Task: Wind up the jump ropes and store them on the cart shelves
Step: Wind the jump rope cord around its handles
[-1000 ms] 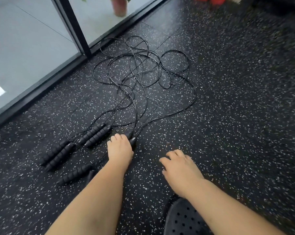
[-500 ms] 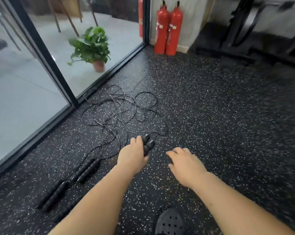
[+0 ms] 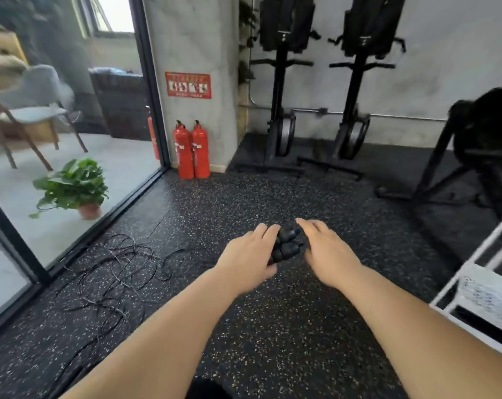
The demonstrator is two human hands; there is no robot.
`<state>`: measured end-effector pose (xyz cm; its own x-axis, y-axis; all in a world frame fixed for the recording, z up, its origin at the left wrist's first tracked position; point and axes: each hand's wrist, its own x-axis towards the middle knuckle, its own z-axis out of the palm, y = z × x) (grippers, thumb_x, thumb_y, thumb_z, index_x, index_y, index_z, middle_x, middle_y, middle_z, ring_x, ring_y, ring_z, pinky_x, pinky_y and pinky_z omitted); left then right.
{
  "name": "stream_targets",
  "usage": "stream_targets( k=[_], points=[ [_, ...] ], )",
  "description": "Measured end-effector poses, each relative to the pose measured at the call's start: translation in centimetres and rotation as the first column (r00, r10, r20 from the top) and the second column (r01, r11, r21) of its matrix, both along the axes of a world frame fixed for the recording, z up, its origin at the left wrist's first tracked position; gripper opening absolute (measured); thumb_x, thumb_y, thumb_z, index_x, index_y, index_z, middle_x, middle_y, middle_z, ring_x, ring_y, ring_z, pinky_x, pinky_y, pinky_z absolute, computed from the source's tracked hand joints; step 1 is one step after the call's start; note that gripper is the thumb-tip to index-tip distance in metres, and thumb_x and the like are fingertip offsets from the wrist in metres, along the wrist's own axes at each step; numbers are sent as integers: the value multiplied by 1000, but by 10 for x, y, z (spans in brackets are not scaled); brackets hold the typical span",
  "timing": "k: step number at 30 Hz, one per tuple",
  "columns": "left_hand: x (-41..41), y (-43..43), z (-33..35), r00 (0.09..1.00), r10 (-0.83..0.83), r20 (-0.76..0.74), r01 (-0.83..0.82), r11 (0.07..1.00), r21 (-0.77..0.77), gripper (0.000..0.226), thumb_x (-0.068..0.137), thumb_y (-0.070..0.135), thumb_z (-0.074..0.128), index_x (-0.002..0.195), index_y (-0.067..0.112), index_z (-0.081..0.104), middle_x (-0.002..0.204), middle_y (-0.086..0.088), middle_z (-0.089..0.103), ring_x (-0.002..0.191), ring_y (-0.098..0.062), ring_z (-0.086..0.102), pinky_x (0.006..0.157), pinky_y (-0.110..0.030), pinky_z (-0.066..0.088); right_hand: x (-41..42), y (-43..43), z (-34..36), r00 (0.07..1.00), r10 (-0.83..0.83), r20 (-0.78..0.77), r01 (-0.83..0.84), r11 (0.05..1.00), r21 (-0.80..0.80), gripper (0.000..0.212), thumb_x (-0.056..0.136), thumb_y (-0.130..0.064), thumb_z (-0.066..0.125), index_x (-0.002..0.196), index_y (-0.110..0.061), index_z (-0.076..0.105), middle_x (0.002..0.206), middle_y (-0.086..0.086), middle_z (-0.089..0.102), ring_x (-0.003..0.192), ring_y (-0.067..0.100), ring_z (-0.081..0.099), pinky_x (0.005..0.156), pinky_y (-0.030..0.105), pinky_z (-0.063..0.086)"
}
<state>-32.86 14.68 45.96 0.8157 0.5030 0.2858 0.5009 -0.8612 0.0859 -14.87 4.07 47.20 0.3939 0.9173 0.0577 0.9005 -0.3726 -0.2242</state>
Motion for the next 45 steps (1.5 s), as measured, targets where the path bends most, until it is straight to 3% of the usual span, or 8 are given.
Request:
stream_targets(
  k=[3,10,16,25,30,35,41,45],
  points=[
    [35,-40,42,996,-79,50,76,995,60,83,97,44,68,162,21,21,140,-1,45,123,-28,58,92,-46,55,40,-41,42,1000,2,17,-3,996,84,32,104,-15,53,133,-29,53,137,-3,52,123,26,52,97,44,49],
    [100,-104,140,964,-149,219,109,977,186,83,98,44,65,163,22,18,143,-3,44,126,-30,55,97,-44,52,95,-129,157,997,-31,77,11,969,248,7,111,-23,47,106,-27,44,73,1,58,64,23,56,56,40,34],
    [128,-138,189,917,-143,372,75,979,192,77,94,46,66,157,24,25,136,1,49,111,-26,61,81,-41,55,106,-173,219,999,-9,43,-10,900,436,10,112,-31,43,104,-30,47,77,2,67,69,24,65,69,48,54],
    [142,-144,98,921,-55,387,134,975,-179,65,93,41,74,149,33,42,142,11,57,116,-21,63,96,-41,51,113,-163,96,965,-17,-263,158,835,527,18,113,-26,46,95,-30,48,66,-2,57,56,11,46,56,36,37],
    [137,-124,25,981,3,195,35,981,-191,62,93,47,72,144,37,37,135,12,54,124,-19,54,104,-40,46,111,-148,14,924,-17,-382,179,902,393,19,112,-28,47,94,-32,49,65,-1,56,54,8,47,56,33,35],
    [127,-101,-14,997,63,41,-46,942,-332,56,95,46,71,138,44,35,125,15,60,107,-18,63,88,-41,55,122,-137,-27,910,20,-414,67,979,194,15,111,-40,48,97,-43,53,73,-5,60,61,5,50,61,32,40],
    [125,-48,-18,915,348,205,-110,704,-702,23,97,35,71,112,39,53,88,12,67,70,-12,62,62,-32,46,171,-138,-10,906,-7,-422,101,975,199,20,109,-42,52,104,-46,71,78,-28,67,70,-4,60,64,15,39],
    [131,-48,-20,847,437,303,44,510,-859,15,96,30,76,107,33,65,82,4,68,68,-16,57,67,-37,52,177,-130,-19,911,-126,-393,248,928,278,25,109,-45,50,99,-47,73,69,-12,69,63,12,62,69,34,49]
  ],
)
